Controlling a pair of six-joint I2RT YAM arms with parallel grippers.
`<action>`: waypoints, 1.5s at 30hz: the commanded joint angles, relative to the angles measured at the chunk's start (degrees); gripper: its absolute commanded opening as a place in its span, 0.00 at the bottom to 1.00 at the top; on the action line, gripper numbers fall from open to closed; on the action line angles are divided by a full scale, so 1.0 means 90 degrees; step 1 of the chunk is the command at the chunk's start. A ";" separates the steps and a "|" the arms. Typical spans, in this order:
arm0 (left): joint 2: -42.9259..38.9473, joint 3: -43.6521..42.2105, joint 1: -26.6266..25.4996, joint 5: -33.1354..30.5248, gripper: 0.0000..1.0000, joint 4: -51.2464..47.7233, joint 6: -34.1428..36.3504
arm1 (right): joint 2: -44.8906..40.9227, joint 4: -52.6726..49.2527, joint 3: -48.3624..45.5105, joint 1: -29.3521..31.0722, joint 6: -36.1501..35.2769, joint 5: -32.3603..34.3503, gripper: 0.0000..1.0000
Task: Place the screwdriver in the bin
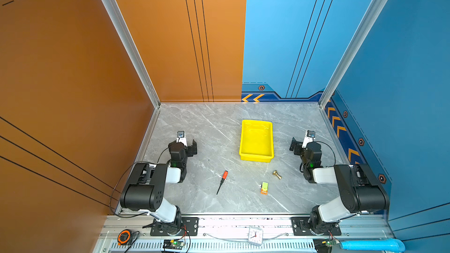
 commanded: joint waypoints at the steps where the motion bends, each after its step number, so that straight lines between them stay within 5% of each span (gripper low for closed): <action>1: 0.0065 0.0128 0.0010 0.0056 0.98 -0.0036 0.0037 | 0.0055 -0.0083 0.0092 -0.0005 -0.0052 0.0049 1.00; 27: -0.0496 0.0124 0.0068 0.0127 0.98 -0.0470 -0.0008 | -0.0536 -0.0416 -0.0002 0.0134 -0.0075 0.0478 1.00; 35: -0.1760 0.0237 0.0303 0.0205 0.98 -0.2220 -0.0624 | -0.1463 -0.1669 0.0120 0.0459 -0.0018 0.0762 1.00; 45: -0.2522 0.1244 0.0192 0.0100 0.98 -0.5100 -0.1355 | -0.3138 -0.4023 0.0676 0.1695 0.0229 0.1516 1.00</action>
